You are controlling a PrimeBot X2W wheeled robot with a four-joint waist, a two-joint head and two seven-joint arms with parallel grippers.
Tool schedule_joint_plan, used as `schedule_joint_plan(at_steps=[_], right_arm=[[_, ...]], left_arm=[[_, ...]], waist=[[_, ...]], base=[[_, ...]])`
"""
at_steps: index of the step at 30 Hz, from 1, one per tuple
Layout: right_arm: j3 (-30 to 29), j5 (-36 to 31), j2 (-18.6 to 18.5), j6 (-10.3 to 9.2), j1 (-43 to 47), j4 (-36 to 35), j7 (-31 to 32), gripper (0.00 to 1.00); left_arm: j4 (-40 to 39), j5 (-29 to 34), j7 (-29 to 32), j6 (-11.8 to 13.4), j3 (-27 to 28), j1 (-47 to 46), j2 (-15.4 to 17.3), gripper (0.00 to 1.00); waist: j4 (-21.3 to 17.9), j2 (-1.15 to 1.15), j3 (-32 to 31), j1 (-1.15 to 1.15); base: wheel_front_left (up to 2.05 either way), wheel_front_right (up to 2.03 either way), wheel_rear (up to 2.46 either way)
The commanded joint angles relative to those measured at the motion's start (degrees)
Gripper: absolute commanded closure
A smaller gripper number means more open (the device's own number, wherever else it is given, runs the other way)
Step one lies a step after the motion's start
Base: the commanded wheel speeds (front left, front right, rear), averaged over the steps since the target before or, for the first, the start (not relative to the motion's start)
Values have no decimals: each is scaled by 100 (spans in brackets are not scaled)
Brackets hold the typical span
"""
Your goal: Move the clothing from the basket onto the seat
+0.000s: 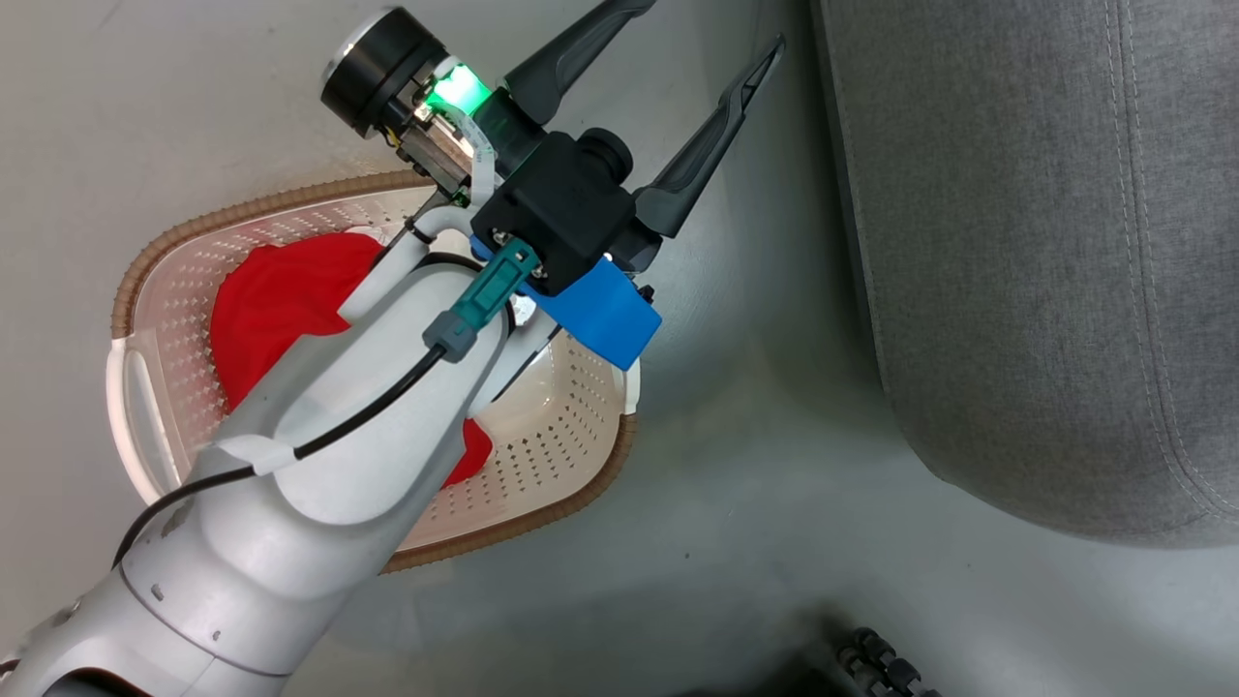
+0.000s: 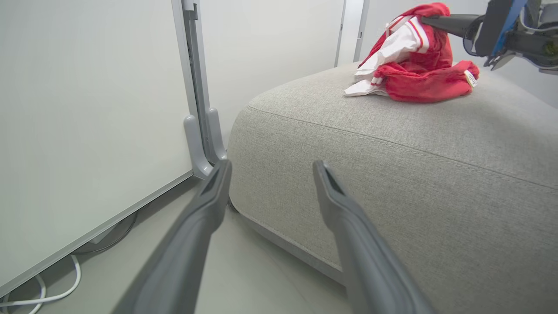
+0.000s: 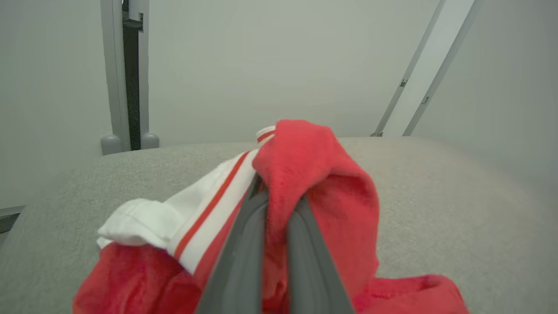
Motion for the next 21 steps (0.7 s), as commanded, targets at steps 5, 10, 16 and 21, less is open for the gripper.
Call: schedule_joint_plan(at_steps=[5, 10, 16, 21], right_arm=[[-47, -12, 245, 2, 478, 110, -23, 100], [55, 37, 389, 2, 721, 157, -23, 0], [108, -119, 524, 2, 1222, -217, -22, 0], [194, -322, 660, 2, 1864, -672, -23, 0]], left_arm=[[60, -45, -80, 37, -18, -58, -35, 0], [150, -92, -133, 55, -24, 23, -18, 0], [310, -242, -259, 108, 17, 277, -81, 0], [445, -375, -332, 197, 113, 653, -119, 0]], waist=[[25, 0, -85, -1], [-16, 0, -249, -1], [7, 0, -703, -1], [83, 0, -1249, -1]], base=[[0, 0, 0], [0, 0, 0], [0, 0, 0], [0, 0, 0]])
